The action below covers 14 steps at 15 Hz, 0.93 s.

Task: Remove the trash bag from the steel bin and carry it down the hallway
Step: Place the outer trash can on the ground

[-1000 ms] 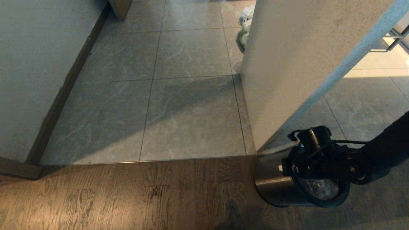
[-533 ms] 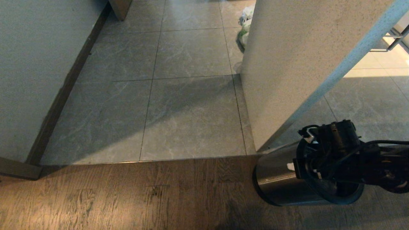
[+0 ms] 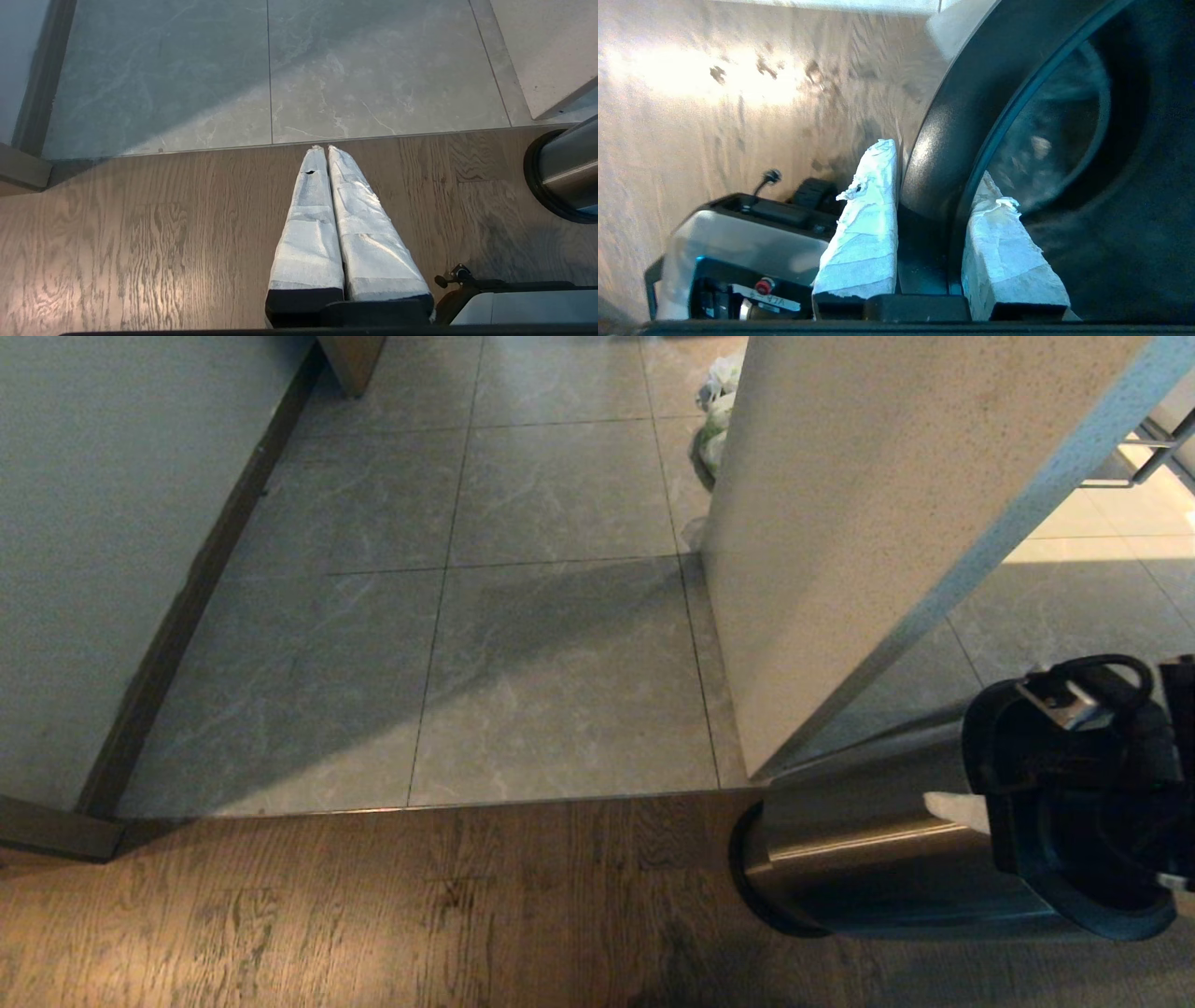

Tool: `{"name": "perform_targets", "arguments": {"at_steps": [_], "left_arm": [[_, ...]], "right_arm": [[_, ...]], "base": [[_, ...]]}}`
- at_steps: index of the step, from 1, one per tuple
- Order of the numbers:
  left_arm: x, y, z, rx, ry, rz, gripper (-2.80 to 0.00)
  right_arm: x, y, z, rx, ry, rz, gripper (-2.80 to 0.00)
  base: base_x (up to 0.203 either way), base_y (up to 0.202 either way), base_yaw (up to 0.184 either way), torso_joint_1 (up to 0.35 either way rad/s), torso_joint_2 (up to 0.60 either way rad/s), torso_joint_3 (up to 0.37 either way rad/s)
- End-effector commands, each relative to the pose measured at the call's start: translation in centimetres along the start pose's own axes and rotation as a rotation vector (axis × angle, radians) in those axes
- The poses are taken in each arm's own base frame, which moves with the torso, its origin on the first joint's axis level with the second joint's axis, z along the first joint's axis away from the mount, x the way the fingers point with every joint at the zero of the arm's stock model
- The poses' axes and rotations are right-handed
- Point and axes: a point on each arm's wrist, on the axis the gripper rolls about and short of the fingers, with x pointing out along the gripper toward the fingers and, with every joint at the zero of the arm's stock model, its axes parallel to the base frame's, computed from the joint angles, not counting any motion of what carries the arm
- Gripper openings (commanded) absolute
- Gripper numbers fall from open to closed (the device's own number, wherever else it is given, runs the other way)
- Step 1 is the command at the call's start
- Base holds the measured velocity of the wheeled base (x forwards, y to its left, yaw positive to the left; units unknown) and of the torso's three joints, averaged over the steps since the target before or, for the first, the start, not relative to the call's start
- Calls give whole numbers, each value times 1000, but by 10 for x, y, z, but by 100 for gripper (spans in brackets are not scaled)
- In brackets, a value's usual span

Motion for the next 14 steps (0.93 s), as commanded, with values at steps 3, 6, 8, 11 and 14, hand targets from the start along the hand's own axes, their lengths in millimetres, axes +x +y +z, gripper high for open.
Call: {"name": "perform_targets", "arguments": {"at_steps": [3, 6, 8, 11, 14], "left_arm": [[0, 0, 0, 0, 0, 1, -280], [0, 0, 0, 0, 0, 1, -280], [0, 0, 0, 0, 0, 1, -280], [0, 0, 0, 0, 0, 1, -280], [0, 0, 0, 0, 0, 1, -280]], "right_arm": [[-85, 0, -8, -3, -200, 21, -280], [-113, -1, -15, -12, -256, 23, -280], [-129, -2, -19, -11, -318, 27, -280], [-149, -2, -23, -9, -401, 29, -280], [-165, -3, -24, 6, -459, 18, -280]], "base": [[0, 0, 0, 0, 0, 0], [0, 0, 0, 0, 0, 0], [0, 0, 0, 0, 0, 0], [0, 0, 0, 0, 0, 0], [0, 0, 0, 0, 0, 0]]}}
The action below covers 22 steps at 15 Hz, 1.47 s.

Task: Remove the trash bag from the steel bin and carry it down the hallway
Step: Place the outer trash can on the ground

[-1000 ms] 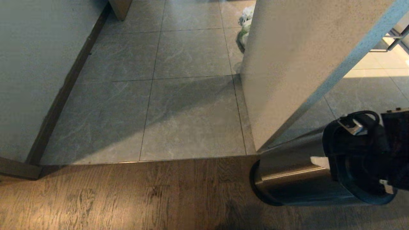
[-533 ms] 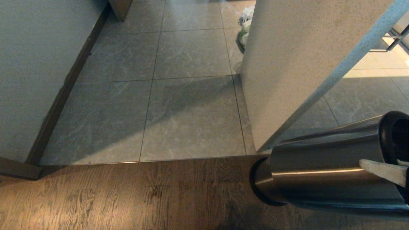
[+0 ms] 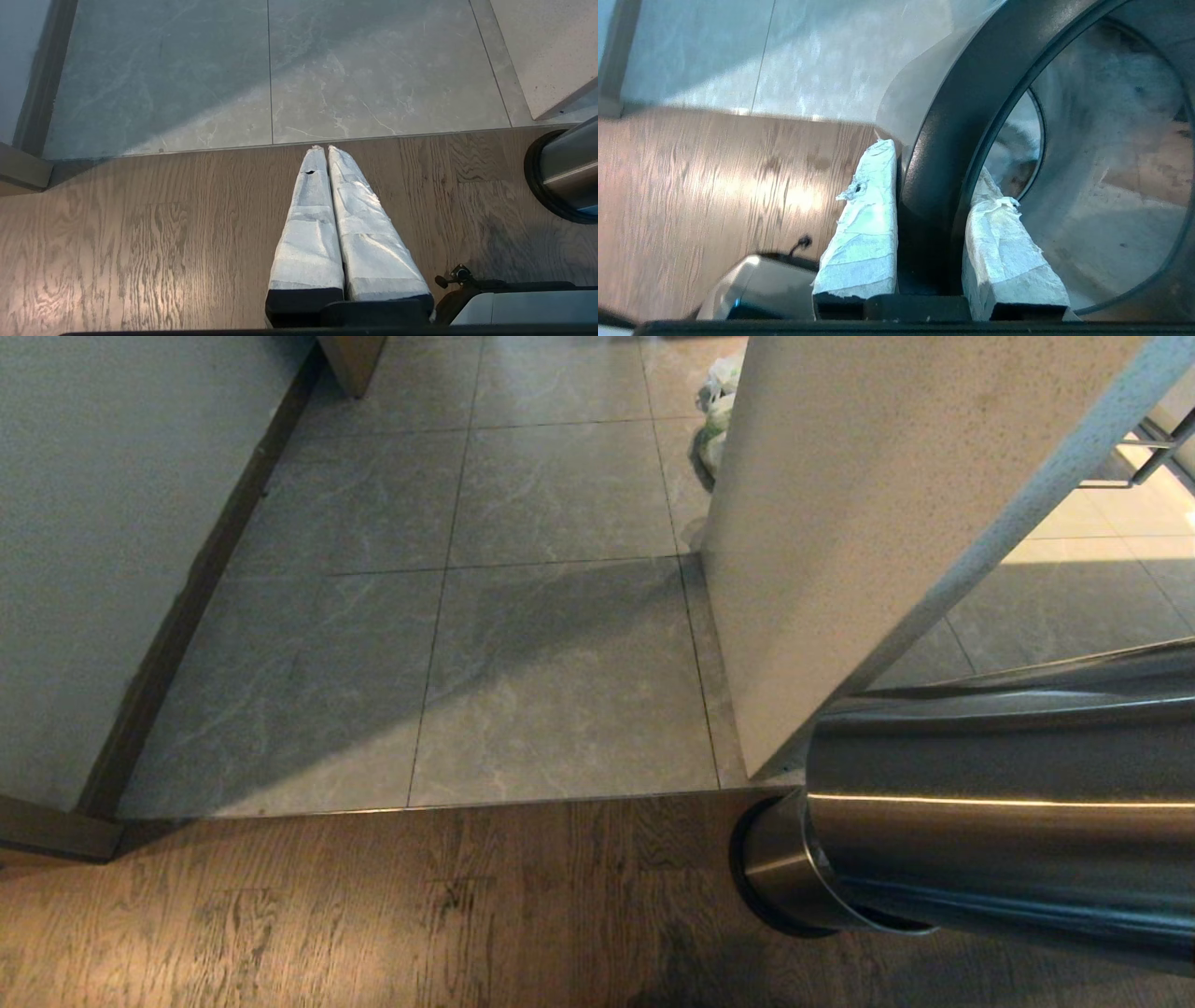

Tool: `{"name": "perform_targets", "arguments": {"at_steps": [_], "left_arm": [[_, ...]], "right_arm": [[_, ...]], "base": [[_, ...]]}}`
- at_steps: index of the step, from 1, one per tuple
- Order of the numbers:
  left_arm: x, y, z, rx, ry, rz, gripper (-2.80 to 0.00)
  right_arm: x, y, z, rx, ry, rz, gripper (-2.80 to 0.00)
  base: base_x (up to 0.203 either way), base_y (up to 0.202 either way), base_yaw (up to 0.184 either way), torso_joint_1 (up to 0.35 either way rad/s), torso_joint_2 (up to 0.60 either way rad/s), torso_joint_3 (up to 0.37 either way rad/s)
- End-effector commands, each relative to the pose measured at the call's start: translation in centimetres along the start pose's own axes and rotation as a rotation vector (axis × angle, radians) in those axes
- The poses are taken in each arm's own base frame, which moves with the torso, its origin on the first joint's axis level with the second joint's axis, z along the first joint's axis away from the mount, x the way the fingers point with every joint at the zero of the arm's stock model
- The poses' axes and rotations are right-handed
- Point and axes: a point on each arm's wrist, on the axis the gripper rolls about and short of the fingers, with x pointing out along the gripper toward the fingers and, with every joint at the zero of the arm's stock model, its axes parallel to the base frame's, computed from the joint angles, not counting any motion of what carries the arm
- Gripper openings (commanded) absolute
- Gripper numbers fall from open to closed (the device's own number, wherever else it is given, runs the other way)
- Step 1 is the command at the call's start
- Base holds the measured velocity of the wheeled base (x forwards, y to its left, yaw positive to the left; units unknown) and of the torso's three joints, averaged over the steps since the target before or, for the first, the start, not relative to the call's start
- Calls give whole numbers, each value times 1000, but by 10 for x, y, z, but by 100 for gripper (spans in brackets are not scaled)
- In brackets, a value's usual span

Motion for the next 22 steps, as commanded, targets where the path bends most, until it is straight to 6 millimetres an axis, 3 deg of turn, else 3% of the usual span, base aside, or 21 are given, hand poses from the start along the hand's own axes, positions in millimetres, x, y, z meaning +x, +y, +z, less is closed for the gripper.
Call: {"name": "perform_targets", "arguments": {"at_steps": [1, 4, 12, 18, 22], "left_arm": [[0, 0, 0, 0, 0, 0, -280], [0, 0, 0, 0, 0, 0, -280], [0, 0, 0, 0, 0, 0, -280], [0, 0, 0, 0, 0, 0, -280], [0, 0, 0, 0, 0, 0, -280]], "right_arm": [[-18, 0, 2, 7, -58, -12, -280], [-28, -2, -5, 36, -42, -81, -280], [-27, -9, -6, 164, -72, -421, -280], [17, -21, 11, 243, 5, -635, -280], [61, -52, 10, 414, 61, -911, -280]], "base": [[0, 0, 0, 0, 0, 0], [0, 0, 0, 0, 0, 0], [0, 0, 0, 0, 0, 0], [0, 0, 0, 0, 0, 0], [0, 0, 0, 0, 0, 0]]}}
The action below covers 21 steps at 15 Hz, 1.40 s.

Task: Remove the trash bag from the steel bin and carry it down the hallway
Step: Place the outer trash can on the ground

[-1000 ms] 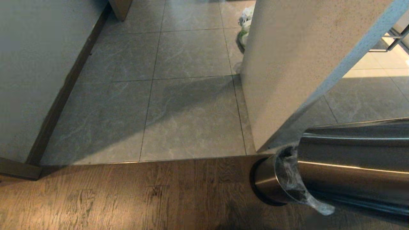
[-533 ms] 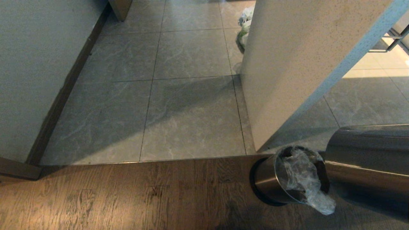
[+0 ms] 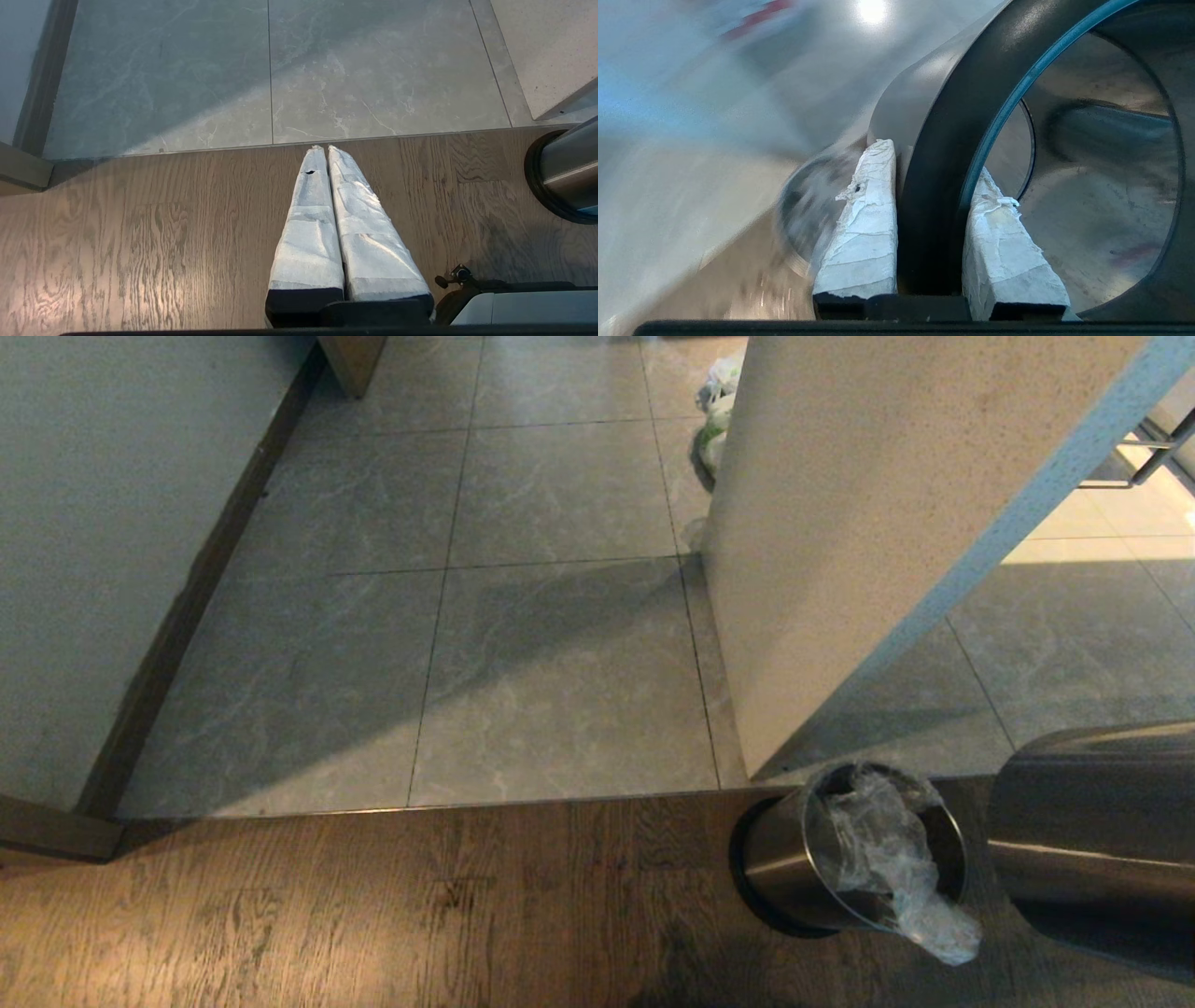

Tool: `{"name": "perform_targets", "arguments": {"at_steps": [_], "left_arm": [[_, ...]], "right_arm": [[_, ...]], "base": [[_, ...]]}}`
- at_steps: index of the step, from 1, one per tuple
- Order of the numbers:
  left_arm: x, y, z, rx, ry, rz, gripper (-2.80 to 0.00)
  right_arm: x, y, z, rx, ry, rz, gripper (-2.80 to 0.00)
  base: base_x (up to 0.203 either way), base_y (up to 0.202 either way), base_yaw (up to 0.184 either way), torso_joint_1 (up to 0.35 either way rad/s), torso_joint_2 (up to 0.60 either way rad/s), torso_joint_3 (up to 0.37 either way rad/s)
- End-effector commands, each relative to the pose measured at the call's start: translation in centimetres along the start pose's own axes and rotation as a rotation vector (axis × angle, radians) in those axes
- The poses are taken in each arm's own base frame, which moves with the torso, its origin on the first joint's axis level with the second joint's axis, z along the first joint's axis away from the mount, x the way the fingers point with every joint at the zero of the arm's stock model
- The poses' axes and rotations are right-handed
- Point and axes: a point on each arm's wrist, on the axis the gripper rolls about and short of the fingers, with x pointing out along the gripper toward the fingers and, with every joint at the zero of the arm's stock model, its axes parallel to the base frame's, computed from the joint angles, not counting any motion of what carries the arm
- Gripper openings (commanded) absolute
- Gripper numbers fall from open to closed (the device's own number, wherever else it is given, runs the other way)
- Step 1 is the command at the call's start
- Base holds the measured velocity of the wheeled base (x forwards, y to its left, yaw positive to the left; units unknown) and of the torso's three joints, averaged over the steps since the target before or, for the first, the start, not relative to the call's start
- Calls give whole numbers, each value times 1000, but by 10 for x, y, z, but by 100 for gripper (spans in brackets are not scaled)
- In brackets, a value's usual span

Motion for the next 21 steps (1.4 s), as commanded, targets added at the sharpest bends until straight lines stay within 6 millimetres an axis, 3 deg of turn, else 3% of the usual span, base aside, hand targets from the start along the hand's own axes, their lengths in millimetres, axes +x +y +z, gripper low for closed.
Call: {"name": "perform_targets", "arguments": {"at_steps": [1, 6, 11, 16, 21], "left_arm": [[0, 0, 0, 0, 0, 1, -280], [0, 0, 0, 0, -2, 1, -280], [0, 0, 0, 0, -1, 1, -280], [0, 0, 0, 0, 0, 1, -280], [0, 0, 0, 0, 0, 1, -280]], "right_arm": [[46, 5, -2, 34, 84, -181, -280], [121, -28, 3, 197, 149, -398, -280], [206, -89, -16, 295, 273, -616, -280], [300, -142, -22, 342, 152, -662, -280], [373, -186, -42, 326, 120, -692, -280]], "base": [[0, 0, 0, 0, 0, 0], [0, 0, 0, 0, 0, 0], [0, 0, 0, 0, 0, 0], [0, 0, 0, 0, 0, 0], [0, 0, 0, 0, 0, 0]]}}
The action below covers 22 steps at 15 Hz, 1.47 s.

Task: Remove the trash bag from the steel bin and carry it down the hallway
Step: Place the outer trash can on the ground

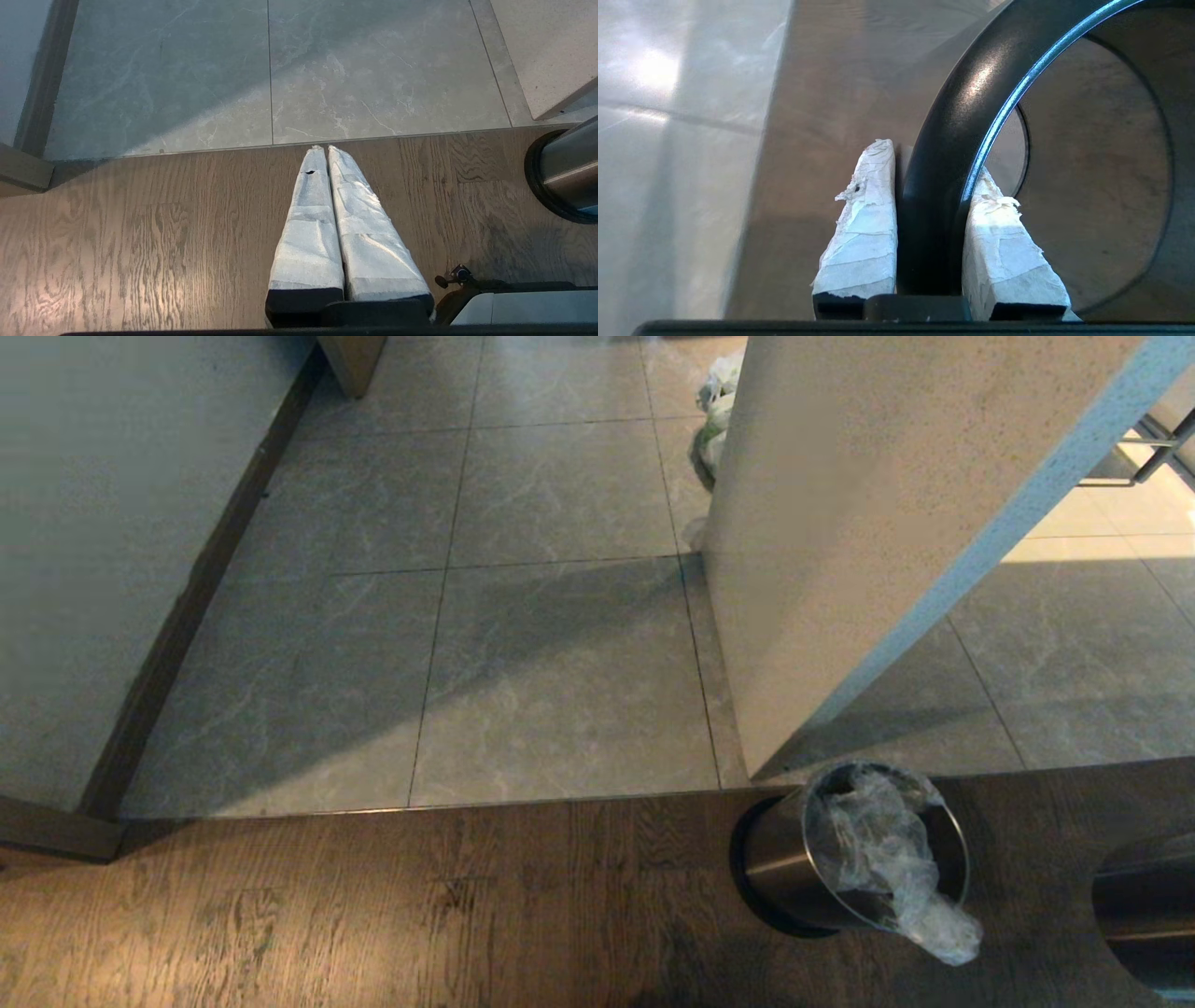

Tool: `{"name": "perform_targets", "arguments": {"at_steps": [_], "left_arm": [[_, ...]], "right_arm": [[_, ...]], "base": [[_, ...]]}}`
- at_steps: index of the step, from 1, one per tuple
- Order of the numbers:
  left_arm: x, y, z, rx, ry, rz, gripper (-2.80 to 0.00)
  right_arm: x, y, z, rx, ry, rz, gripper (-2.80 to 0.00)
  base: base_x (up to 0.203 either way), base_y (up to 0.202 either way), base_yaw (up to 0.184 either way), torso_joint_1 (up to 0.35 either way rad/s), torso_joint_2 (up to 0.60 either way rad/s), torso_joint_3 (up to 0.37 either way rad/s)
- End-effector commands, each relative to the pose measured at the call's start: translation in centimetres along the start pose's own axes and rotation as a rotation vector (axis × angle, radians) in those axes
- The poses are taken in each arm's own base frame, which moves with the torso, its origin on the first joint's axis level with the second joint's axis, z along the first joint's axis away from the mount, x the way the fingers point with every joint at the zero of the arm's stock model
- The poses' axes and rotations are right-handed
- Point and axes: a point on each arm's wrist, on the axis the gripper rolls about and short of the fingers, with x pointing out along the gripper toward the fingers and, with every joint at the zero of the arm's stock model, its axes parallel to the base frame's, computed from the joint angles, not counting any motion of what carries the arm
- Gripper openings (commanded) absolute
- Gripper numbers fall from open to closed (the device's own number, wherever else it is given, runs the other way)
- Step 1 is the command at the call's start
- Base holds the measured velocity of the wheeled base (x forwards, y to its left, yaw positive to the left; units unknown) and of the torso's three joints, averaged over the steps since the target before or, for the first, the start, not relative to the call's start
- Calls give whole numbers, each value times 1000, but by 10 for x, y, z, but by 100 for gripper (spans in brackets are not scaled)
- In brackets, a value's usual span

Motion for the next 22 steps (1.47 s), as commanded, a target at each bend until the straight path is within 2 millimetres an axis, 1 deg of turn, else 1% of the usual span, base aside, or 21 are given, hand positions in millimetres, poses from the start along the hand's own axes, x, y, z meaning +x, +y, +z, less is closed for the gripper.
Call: {"name": "perform_targets", "arguments": {"at_steps": [1, 3, 7, 11, 14, 15, 20, 22], "left_arm": [[0, 0, 0, 0, 0, 0, -280], [0, 0, 0, 0, -1, 0, -280], [0, 0, 0, 0, 0, 0, -280], [0, 0, 0, 0, 0, 0, -280], [0, 0, 0, 0, 0, 0, -280], [0, 0, 0, 0, 0, 0, -280], [0, 0, 0, 0, 0, 0, -280], [0, 0, 0, 0, 0, 0, -280]], "right_arm": [[55, -3, -29, -19, 53, -45, -280], [79, -2, -39, -27, 57, -53, -280], [107, -5, -60, -35, 62, -56, -280], [120, -1, -63, -32, 49, -47, -280], [125, -3, -68, -36, 61, -49, -280], [123, -2, -66, -34, 52, -51, 0], [109, -1, -47, -14, 9, -59, 0], [92, -1, -25, 9, -25, -44, 0]], "base": [[0, 0, 0, 0, 0, 0], [0, 0, 0, 0, 0, 0], [0, 0, 0, 0, 0, 0], [0, 0, 0, 0, 0, 0], [0, 0, 0, 0, 0, 0], [0, 0, 0, 0, 0, 0], [0, 0, 0, 0, 0, 0], [0, 0, 0, 0, 0, 0]]}}
